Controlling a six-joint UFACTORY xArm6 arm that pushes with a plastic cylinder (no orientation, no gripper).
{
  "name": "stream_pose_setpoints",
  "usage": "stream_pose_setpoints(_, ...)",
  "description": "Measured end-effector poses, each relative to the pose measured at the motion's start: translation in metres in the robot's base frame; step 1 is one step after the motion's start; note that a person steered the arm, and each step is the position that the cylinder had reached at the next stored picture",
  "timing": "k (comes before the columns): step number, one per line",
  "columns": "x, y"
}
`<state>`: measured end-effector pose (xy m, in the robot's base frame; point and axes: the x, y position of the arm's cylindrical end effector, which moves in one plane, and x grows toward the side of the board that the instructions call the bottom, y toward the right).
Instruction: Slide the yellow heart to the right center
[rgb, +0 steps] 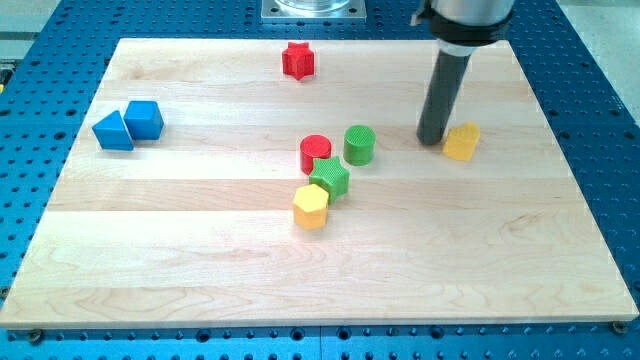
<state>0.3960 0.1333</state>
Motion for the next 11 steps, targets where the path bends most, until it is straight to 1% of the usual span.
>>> stream_pose_setpoints(1, 0.006, 0.001)
stream_pose_setpoints(2, 0.023, 0.001)
stream_pose_setpoints(3, 0.024, 0.039)
stream_pose_setpoints(4, 0.013, 0.063)
stream_pose_setpoints(5, 0.012, 0.064)
stream_pose_setpoints(9, -0.001, 0.027)
stream_pose_setpoints(10, 0.013, -0.013)
stream_pose_setpoints(11, -0.029, -0.028)
